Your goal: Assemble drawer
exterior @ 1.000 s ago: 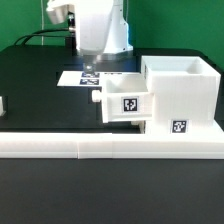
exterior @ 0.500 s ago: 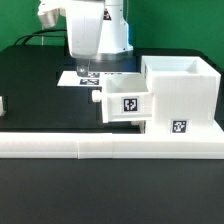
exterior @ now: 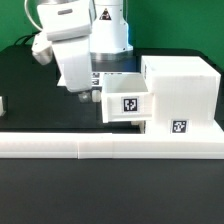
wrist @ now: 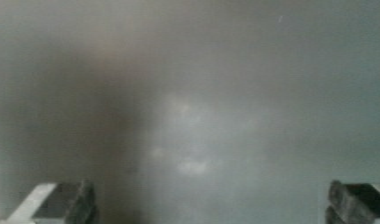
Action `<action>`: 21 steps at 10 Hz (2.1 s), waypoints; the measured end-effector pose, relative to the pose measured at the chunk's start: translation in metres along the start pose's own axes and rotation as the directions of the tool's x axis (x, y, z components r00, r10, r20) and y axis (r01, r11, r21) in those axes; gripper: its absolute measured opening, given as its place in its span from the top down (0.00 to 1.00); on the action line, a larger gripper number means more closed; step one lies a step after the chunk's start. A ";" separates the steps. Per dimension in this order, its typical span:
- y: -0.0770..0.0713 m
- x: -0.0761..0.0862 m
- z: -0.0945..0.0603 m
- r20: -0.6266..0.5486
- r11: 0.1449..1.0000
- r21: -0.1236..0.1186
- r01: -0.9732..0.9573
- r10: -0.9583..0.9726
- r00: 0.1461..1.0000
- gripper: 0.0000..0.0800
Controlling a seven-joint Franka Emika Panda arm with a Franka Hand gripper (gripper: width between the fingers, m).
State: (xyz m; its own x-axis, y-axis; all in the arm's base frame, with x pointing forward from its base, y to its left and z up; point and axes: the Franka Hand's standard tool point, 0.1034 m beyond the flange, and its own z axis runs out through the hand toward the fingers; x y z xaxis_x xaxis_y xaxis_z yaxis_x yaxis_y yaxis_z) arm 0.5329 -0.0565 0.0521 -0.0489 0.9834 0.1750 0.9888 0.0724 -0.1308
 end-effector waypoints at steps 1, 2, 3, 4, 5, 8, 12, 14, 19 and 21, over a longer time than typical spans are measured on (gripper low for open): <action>0.001 0.006 0.000 -0.001 1.000 0.000 0.002 -0.002 1.000 0.19; 0.002 0.011 0.000 -0.003 1.000 0.000 -0.003 0.003 1.000 0.19; 0.004 0.017 0.000 -0.005 1.000 0.000 -0.008 0.008 1.000 0.19; 0.006 0.022 0.000 -0.005 1.000 0.002 -0.030 0.030 1.000 0.19; 0.006 0.025 0.000 -0.001 0.998 0.009 -0.065 0.065 0.998 0.19; 0.005 0.030 0.001 0.019 0.989 0.026 -0.144 0.143 0.990 0.19; 0.004 0.031 0.000 0.042 0.985 0.031 -0.172 0.171 0.984 0.19; 0.004 0.031 0.000 0.042 0.985 0.031 -0.172 0.170 0.984 0.19; 0.008 0.002 -0.004 0.026 0.999 0.029 0.014 -0.015 1.000 0.19; 0.010 0.008 -0.005 0.027 1.000 0.027 -0.002 0.002 1.000 0.19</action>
Offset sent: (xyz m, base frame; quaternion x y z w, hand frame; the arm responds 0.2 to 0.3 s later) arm 0.0194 0.0310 0.0039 0.0050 0.0123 0.0315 0.9994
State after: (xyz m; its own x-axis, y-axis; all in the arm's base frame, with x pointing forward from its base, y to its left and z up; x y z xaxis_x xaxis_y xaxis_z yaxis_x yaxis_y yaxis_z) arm 0.5433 -0.0486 0.0567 -0.0509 0.9876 0.1487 0.9847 0.0745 -0.1576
